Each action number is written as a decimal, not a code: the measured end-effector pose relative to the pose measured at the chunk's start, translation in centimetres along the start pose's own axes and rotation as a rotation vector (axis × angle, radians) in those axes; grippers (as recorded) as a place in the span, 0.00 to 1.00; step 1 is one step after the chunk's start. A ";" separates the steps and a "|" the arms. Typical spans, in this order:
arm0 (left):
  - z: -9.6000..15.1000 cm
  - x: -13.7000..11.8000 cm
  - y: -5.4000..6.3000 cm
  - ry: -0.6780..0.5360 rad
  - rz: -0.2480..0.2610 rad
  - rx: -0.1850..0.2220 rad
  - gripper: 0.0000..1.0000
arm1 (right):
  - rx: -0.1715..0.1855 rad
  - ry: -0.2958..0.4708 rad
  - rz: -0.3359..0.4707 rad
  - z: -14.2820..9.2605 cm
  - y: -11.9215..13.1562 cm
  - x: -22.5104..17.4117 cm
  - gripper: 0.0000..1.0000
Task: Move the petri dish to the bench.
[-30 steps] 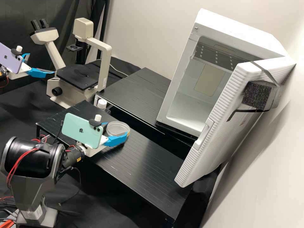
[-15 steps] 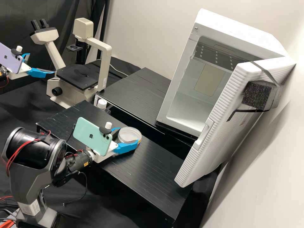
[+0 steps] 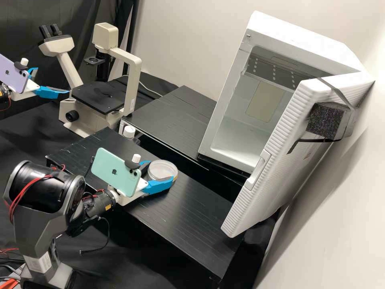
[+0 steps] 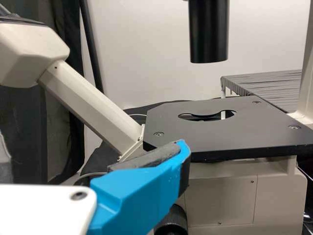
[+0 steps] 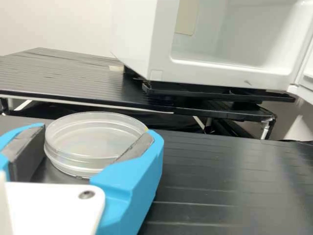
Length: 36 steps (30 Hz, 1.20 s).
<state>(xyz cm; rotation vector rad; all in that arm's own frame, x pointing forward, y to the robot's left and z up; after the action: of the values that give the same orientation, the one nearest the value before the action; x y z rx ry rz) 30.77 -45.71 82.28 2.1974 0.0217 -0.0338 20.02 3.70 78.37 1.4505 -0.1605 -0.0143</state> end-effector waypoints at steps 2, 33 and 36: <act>0.0 0.0 0.0 0.000 0.000 0.000 1.00 | 0.000 0.003 -0.002 -0.1 0.0 0.0 1.00; 0.0 0.0 0.0 0.000 0.000 0.000 1.00 | -0.053 0.020 0.111 -1.6 2.7 -3.4 1.00; 0.0 0.0 0.0 0.000 0.000 0.000 1.00 | 0.022 0.060 0.111 -2.0 2.9 -3.6 1.00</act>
<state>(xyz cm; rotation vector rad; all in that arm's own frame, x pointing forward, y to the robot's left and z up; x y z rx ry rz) 30.77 -45.71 82.28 2.1974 0.0217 -0.0338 16.45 6.45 80.65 1.4608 -0.1929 0.1219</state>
